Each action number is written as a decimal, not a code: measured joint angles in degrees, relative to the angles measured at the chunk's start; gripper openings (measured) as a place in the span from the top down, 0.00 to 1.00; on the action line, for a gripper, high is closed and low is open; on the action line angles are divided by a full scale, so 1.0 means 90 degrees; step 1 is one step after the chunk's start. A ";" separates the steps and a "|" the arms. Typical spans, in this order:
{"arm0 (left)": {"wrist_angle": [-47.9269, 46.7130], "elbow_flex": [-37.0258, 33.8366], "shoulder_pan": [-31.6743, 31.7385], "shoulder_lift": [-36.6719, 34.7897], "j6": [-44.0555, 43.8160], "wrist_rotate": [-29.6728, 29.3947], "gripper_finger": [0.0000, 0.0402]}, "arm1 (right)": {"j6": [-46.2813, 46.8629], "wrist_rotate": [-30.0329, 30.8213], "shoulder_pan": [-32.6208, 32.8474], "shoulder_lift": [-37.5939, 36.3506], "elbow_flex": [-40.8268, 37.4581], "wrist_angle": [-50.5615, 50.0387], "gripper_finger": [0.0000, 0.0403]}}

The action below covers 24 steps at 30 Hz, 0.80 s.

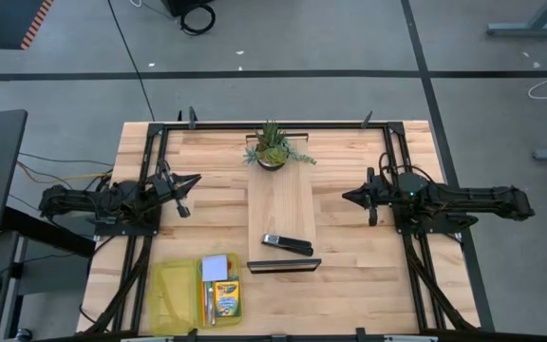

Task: Pack school essentials
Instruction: Return to Home Position

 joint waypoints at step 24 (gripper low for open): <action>0.0005 0.0000 0.0002 0.0000 0.0000 -0.0004 0.91 | 0.0120 0.0021 0.0000 0.0000 0.0000 0.0019 0.99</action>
